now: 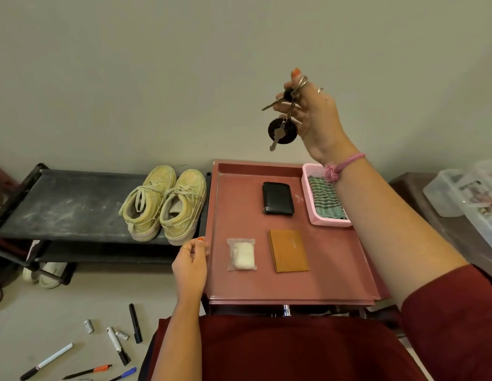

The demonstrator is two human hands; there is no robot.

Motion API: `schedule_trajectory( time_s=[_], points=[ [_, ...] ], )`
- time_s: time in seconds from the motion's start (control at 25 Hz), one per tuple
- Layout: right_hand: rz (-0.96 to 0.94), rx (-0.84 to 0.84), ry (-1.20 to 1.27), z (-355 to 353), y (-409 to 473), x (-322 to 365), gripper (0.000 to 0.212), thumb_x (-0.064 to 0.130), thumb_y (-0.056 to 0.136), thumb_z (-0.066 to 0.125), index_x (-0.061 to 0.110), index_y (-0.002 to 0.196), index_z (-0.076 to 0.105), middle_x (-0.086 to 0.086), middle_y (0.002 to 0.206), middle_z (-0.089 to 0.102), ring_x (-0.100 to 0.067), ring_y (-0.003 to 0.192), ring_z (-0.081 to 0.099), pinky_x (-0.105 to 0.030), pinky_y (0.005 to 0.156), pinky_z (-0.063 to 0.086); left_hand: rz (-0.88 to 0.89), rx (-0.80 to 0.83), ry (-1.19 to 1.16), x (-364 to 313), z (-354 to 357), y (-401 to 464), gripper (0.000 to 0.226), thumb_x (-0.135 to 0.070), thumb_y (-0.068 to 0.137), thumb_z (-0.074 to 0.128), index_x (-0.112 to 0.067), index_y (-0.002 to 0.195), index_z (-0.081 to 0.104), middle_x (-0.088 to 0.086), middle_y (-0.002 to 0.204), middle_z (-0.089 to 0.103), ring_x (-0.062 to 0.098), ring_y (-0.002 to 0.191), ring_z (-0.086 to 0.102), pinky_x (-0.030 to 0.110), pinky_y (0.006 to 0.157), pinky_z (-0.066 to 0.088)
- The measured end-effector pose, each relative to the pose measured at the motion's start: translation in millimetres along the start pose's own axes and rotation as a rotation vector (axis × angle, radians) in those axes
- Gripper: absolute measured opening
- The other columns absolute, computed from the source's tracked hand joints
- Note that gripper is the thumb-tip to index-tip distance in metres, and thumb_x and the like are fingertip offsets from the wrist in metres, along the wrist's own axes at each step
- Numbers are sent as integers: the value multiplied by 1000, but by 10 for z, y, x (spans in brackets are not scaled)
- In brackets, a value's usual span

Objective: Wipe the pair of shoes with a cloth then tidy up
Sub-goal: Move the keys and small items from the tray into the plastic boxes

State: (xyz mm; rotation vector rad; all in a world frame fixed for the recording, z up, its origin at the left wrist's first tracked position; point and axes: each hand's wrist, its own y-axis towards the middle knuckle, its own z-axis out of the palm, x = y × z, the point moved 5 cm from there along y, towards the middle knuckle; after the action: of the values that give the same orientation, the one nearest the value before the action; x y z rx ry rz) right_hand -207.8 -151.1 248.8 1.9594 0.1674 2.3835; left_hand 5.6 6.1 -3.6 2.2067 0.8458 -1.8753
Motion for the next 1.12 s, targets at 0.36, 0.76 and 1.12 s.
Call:
schedule_trajectory(
  time_s=[0.36, 0.76, 1.12],
  points=[
    [132, -63, -228, -146, -131, 320, 11, 24, 85, 62, 23, 95, 65, 6, 92, 74, -7, 89, 68, -37, 89, 38, 0, 17, 48, -55, -15, -215, 16, -24, 100, 46, -22, 98, 62, -2, 87, 66, 5, 80, 56, 15, 67, 37],
    [41, -185, -301, -294, -220, 510, 11, 16, 80, 64, 21, 86, 71, 6, 76, 68, -9, 70, 56, -27, 68, 39, -12, 25, 38, -15, -6, -297, 18, -24, 100, 47, -16, 102, 63, -2, 91, 67, 8, 82, 59, 20, 69, 39],
    [10, -124, -324, -504, -242, 728, 13, -3, 79, 70, -2, 91, 68, -11, 81, 68, -13, 66, 68, -20, 66, 55, -1, 27, 14, -26, 96, -325, 19, -22, 100, 48, -14, 103, 64, 1, 93, 70, 16, 90, 64, 25, 76, 40]
  ],
)
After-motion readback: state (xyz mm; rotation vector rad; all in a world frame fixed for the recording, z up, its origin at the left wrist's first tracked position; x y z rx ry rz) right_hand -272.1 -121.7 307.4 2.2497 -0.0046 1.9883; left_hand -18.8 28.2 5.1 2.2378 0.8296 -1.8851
